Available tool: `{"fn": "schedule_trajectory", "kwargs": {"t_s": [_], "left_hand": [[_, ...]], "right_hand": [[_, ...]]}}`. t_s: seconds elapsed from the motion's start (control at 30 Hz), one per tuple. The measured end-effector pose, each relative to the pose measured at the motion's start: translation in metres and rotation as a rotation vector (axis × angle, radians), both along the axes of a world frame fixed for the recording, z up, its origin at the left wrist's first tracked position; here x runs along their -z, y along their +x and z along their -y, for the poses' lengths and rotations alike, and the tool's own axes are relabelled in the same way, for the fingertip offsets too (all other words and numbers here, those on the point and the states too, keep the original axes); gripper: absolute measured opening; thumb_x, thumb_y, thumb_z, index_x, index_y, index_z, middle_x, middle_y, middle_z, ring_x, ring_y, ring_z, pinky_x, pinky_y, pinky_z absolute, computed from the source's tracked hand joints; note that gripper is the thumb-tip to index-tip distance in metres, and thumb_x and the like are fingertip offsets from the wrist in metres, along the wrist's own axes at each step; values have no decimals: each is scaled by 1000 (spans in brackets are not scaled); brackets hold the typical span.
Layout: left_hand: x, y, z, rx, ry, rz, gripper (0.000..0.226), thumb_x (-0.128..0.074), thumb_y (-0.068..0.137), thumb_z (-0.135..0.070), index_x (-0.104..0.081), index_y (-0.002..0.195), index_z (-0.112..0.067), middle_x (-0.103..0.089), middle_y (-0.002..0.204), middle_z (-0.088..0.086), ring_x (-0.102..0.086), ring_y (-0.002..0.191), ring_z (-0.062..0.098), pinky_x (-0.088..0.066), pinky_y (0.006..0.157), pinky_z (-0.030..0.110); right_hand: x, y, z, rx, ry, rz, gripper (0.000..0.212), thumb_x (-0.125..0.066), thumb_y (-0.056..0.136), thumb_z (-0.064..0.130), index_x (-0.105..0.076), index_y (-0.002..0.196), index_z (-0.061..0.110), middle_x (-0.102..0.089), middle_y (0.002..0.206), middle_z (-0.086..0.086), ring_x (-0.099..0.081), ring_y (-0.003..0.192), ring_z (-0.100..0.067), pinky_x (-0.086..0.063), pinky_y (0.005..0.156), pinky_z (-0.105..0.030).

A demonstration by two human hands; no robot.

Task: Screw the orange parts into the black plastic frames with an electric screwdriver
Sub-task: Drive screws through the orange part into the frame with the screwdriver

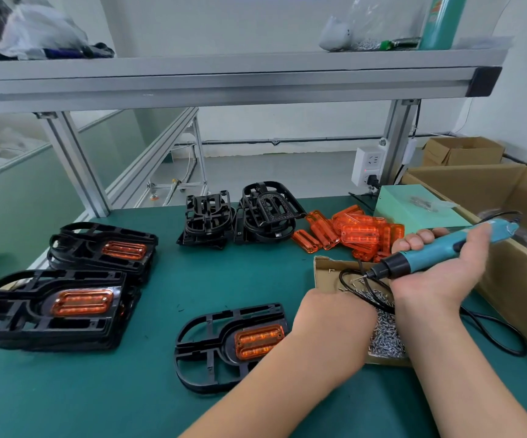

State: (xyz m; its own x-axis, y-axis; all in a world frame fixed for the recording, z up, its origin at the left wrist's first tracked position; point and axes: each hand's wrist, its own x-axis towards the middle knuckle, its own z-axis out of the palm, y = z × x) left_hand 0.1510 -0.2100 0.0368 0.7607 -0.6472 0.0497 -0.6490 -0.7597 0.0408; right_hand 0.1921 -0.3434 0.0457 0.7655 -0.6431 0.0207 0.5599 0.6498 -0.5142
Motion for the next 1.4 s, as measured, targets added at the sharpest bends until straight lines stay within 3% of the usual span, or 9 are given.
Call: {"fn": "schedule_trajectory", "kwargs": {"t_s": [0.1,0.3,0.43,0.6,0.77,0.93,1.03,1.23,1.4], "left_hand": [[1,-1,-1,1,-10,-21,25,-63,90,-6,-70,109,-22,-74,103,-2,-69,99,24,-50,90,38],[0,-1,-7,-12,-77,-54,30,-63,86,-2,-66,110,-20,-72,108,2,-69,100,28,-55,87,42],[0,0,-11,0,-99,-49,27,-60,90,-3,-65,114,-16,-71,111,6,-67,101,33,-55,86,43],[-1,4,-15,-56,-244,-132,23,-54,103,-14,-66,122,-22,-69,111,5,-63,102,29,-52,85,41],[-13,10,-34,-203,-895,-642,21,-50,107,-18,-69,102,-26,-64,77,-2,-52,62,12,-45,57,25],[-29,13,-72,-228,-1570,-1283,12,-50,108,-9,-62,106,-8,-60,82,3,-56,71,13,-48,57,20],[-24,13,-105,-280,-1781,-1511,7,-53,104,-10,-57,110,-8,-59,89,8,-57,75,15,-49,55,20],[-3,4,-148,-398,-1741,-1437,7,-57,101,-12,-59,106,-7,-55,88,7,-46,69,13,-38,49,19],[-1,-3,-141,-335,-1636,-1326,7,-65,100,-11,-67,104,-6,-56,89,7,-45,68,11,-36,49,18]], "right_hand": [[1,1,6,-43,1,-1,40,-55,102,64,-56,88,26,-63,64,16,-61,56,-2,-52,56,-14],[5,4,10,-50,14,-36,42,-58,100,64,-57,88,24,-62,66,13,-61,57,-4,-52,57,-16],[9,10,15,-83,120,-33,46,-67,95,63,-57,87,19,-54,74,3,-51,59,-14,-46,59,-26],[12,15,19,-91,156,-25,47,-68,94,62,-56,86,18,-52,75,2,-49,59,-15,-44,59,-27],[10,15,17,-98,145,-17,47,-64,98,63,-56,88,17,-52,74,1,-48,59,-15,-43,58,-27],[10,13,8,-150,117,-17,47,-63,99,62,-55,88,18,-50,75,1,-46,60,-15,-43,58,-27],[8,9,-5,-184,79,-22,46,-62,99,62,-56,89,17,-49,76,1,-46,60,-15,-43,57,-27],[4,-2,-28,-280,-15,27,47,-58,101,62,-58,87,18,-48,75,0,-45,59,-15,-42,57,-28],[2,-11,-41,-326,-79,46,48,-57,101,63,-57,89,17,-47,76,-1,-44,61,-15,-41,58,-28]]}}
